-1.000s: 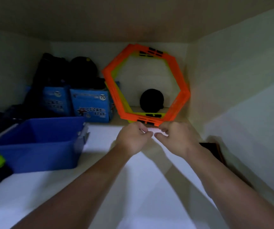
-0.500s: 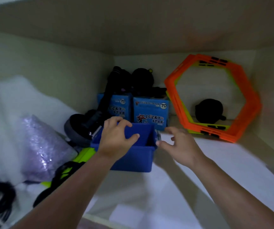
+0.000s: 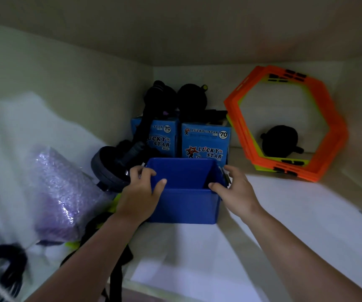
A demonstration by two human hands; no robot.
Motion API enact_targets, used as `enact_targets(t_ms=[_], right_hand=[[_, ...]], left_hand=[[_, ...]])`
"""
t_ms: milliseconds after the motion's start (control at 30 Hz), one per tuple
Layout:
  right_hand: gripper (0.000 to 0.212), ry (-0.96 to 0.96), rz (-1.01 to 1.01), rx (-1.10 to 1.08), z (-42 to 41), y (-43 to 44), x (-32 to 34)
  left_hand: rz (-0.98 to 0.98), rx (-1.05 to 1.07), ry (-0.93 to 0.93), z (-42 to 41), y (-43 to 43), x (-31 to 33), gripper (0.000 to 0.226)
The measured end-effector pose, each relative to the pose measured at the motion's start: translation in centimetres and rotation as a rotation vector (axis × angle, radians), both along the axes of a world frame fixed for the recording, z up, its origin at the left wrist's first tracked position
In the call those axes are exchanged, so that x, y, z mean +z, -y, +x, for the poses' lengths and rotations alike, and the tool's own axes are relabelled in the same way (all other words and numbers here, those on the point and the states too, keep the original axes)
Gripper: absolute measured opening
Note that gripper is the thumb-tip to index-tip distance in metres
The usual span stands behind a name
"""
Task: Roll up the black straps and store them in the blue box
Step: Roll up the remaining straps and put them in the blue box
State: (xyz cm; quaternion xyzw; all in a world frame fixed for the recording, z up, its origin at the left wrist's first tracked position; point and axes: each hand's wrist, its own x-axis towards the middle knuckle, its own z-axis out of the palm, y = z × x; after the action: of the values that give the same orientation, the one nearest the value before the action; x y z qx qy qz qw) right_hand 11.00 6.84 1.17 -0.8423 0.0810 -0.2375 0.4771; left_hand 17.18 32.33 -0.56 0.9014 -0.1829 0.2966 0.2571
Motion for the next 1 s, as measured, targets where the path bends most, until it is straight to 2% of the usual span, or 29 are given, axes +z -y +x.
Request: enact_targets(t_ms=[67,267,467,633,800,900,1000], right_hand=[[0.067,-0.002,-0.014,-0.016,-0.5,0.7,0.1],[0.066,-0.016,-0.014,-0.085,-3.6,5.0,0.3],[0.063,-0.019,-0.026,-0.190,-8.2,10.9,0.3],[0.065,-0.047,-0.005,-0.220,-12.4,14.6,0.4],[0.056,-0.033,-0.003,-0.187,-15.4,16.1,0.2],[0.063,-0.020,-0.009,-0.179,-16.7,16.3,-0.2],[0.052,-0.006,-0.021,-0.176,-18.0,16.3,-0.6]], left_hand=[[0.045,-0.009,0.041,0.0,0.9,-0.1,0.048],[0.024,-0.081,0.100,-0.5,5.6,-0.4,0.046],[-0.009,-0.181,-0.062,-3.4,12.3,-0.6,0.041],[-0.049,-0.244,-0.034,-6.7,15.8,-1.1,0.041],[-0.100,-0.251,-0.081,-10.1,16.4,-1.5,0.036],[-0.097,-0.215,-0.114,-11.9,16.2,-1.5,0.033],[-0.103,-0.221,-0.109,-13.6,15.9,-1.6,0.037]])
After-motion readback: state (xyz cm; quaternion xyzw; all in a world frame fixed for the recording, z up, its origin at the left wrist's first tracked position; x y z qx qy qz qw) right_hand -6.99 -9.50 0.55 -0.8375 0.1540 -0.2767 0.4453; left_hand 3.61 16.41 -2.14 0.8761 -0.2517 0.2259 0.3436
